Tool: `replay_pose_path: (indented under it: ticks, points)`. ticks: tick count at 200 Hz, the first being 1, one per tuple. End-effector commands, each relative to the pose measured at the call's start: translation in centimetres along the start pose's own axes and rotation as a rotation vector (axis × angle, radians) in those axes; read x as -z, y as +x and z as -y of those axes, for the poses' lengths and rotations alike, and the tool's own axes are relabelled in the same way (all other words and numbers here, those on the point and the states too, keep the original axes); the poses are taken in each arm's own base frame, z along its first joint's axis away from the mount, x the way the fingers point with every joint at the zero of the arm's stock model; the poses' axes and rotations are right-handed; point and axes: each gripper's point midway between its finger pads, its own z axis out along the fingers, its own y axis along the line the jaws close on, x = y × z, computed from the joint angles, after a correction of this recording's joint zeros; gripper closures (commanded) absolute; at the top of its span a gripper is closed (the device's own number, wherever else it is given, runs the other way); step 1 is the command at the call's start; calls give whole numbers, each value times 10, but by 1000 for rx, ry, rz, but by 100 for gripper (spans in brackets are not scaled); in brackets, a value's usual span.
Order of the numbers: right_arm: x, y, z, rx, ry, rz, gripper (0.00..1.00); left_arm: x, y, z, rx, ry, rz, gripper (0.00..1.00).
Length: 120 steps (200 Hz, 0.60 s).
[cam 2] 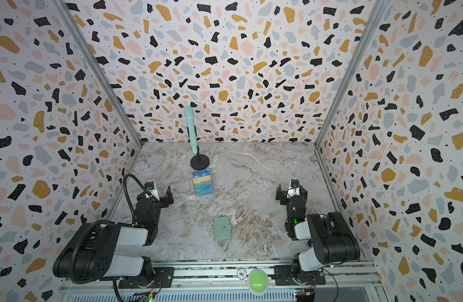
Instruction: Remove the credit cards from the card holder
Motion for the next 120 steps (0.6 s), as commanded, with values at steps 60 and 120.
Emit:
replay_pose_path:
  ticks: [60,120]
  points:
    - [-2,-13,1,-3,4,39,1,-1,-23,-6,19,-36,63,0]
    - [-5,-24,11,-31,59,-16,1,6,-37,-21,69,-122,50,0]
